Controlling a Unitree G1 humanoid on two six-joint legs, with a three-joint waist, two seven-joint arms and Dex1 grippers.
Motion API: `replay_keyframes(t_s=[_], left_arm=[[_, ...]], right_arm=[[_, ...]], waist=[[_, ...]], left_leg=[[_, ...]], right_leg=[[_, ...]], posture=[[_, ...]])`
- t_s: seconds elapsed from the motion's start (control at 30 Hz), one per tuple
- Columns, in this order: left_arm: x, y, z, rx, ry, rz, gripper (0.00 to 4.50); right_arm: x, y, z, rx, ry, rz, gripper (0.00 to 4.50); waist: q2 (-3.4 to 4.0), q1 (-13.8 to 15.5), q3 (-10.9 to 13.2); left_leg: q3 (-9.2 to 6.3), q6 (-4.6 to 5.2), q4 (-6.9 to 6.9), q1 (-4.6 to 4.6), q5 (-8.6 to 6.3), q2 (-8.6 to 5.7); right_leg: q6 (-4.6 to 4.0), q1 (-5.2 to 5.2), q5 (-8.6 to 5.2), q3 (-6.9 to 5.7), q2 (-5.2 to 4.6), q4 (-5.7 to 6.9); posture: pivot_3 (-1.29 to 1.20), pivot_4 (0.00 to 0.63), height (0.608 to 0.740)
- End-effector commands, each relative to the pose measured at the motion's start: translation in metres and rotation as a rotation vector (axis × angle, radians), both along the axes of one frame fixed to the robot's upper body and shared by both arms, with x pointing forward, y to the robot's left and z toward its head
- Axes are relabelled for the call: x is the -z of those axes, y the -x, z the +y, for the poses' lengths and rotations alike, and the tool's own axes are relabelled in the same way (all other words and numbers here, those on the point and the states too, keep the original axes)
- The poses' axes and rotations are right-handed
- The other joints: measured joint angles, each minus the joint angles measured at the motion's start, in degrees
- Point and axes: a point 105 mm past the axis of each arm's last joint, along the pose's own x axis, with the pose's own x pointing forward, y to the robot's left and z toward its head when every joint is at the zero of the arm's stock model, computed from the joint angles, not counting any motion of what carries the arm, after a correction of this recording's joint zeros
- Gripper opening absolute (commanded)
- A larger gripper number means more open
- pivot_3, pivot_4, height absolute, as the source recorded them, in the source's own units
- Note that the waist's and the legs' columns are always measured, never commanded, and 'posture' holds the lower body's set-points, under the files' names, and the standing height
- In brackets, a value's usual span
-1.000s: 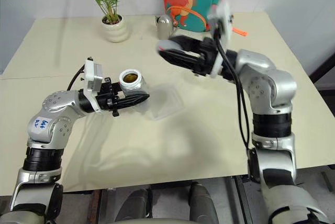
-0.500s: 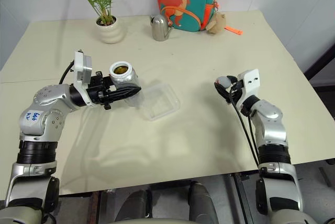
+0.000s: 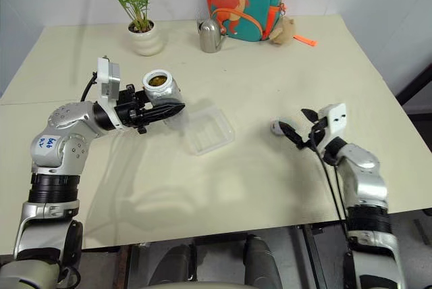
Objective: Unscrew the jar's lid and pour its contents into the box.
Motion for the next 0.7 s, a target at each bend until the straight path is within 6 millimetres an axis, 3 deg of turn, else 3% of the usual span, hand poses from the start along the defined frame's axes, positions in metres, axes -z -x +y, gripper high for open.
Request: replay_keyframes(t_s=[0.03, 0.17, 0.3, 0.57, 0.7], left_arm=[[-0.019, -0.006, 0.004, -0.006, -0.016, -0.066, 1.93], [-0.020, -0.025, 0.013, -0.047, -0.062, -0.060, 1.93], [-0.015, -0.046, 0.013, -0.101, -0.142, -0.064, 1.93], [-0.018, -0.078, -0.002, -0.287, -0.310, -0.194, 1.93], [-0.028, -0.080, -0.013, -0.357, -0.410, -0.458, 1.93]], right_arm=[[-0.037, 0.028, 0.000, -0.120, 0.043, -0.030, 4.45], [-0.061, 0.054, 0.007, -0.217, 0.136, -0.013, 4.45], [-0.079, 0.059, 0.026, -0.248, 0.185, -0.068, 4.45], [-0.070, 0.061, 0.034, -0.224, 0.172, -0.061, 4.45], [-0.066, 0.062, 0.034, -0.193, 0.144, -0.057, 4.45]], waist=[[0.00, 0.48, 0.00], [-0.01, 0.73, 0.00], [-0.01, 0.86, 0.00], [-0.03, 1.76, 0.01], [-0.03, 2.44, 0.01]], left_leg=[[0.00, 0.00, 0.02, -0.01, 0.00, 0.00], [0.02, 0.01, 0.08, 0.07, -0.01, 0.00], [-0.01, 0.02, 0.11, 0.22, -0.01, 0.00], [-0.03, 0.08, 0.11, -0.01, -0.05, -0.01], [0.02, 0.15, 0.10, -0.07, -0.10, -0.01]], right_leg=[[0.00, 0.00, 0.00, 0.00, 0.00, 0.01], [0.00, 0.06, 0.00, 0.00, 0.00, -0.20], [-0.04, 0.19, -0.02, -0.01, 0.01, -0.21], [0.12, 0.23, 0.08, -0.05, -0.01, -0.32], [0.14, 0.21, 0.08, -0.06, -0.01, -0.43]], posture=[[0.00, 0.150, 0.740], [0.00, 0.150, 0.740], [0.00, 0.150, 0.740], [0.00, 0.150, 0.740], [0.00, 0.150, 0.740]])
